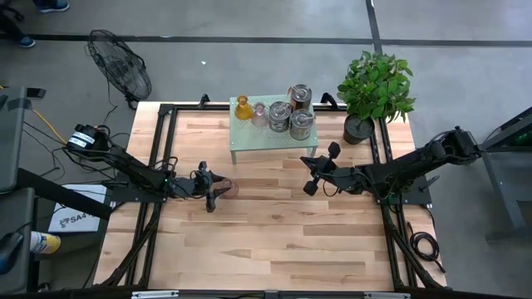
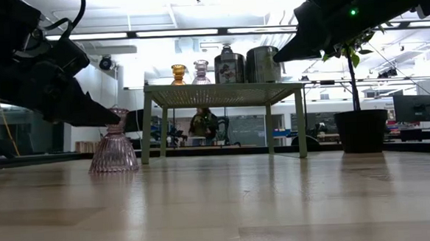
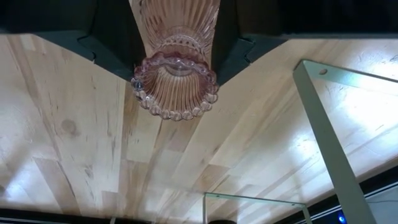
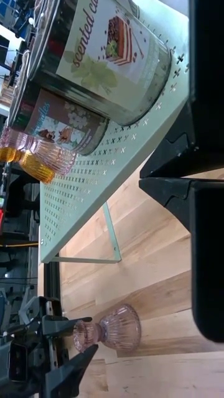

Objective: Pick & Place candle stick holders
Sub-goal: Put the purple candle holder on the shelf

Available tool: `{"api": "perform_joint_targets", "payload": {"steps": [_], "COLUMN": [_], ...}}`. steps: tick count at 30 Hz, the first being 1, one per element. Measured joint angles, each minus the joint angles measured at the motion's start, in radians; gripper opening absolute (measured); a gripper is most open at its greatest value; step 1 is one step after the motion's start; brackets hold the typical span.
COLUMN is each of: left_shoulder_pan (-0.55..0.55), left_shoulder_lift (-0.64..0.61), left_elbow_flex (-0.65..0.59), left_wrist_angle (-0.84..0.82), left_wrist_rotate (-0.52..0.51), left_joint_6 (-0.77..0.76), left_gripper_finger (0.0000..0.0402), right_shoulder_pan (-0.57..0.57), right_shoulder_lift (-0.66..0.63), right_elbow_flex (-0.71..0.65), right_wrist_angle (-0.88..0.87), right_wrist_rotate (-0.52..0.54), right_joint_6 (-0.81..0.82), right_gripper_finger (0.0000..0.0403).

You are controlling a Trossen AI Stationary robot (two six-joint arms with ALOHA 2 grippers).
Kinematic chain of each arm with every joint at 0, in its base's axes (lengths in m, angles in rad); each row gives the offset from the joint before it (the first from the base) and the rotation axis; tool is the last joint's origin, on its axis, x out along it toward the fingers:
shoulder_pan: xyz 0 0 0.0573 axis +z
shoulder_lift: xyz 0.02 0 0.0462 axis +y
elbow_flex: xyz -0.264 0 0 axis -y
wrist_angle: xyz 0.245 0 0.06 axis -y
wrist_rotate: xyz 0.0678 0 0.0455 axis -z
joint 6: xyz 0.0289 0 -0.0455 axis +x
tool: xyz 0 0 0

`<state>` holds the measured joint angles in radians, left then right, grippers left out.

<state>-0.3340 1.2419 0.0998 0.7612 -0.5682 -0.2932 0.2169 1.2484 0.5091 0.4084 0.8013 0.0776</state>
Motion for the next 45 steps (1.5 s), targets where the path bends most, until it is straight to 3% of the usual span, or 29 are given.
{"api": "perform_joint_targets", "payload": {"steps": [17, 45], "left_shoulder_pan": [0.0, 0.0], "left_shoulder_lift": [0.0, -0.002], "left_elbow_flex": [0.0, 0.021], "left_wrist_angle": [0.008, 0.297], "left_wrist_rotate": [-0.001, -0.029], "left_joint_6": [0.001, 0.131], "left_gripper_finger": [0.0149, 0.0148], "right_shoulder_pan": [0.0, 0.0], "right_shoulder_lift": [0.0, 0.0], "right_elbow_flex": [0.0, 0.0], "right_wrist_angle": [0.0, 0.0], "right_wrist_rotate": [-0.026, -0.027], "right_joint_6": [0.0, 0.0], "right_gripper_finger": [0.0, 0.0]}}
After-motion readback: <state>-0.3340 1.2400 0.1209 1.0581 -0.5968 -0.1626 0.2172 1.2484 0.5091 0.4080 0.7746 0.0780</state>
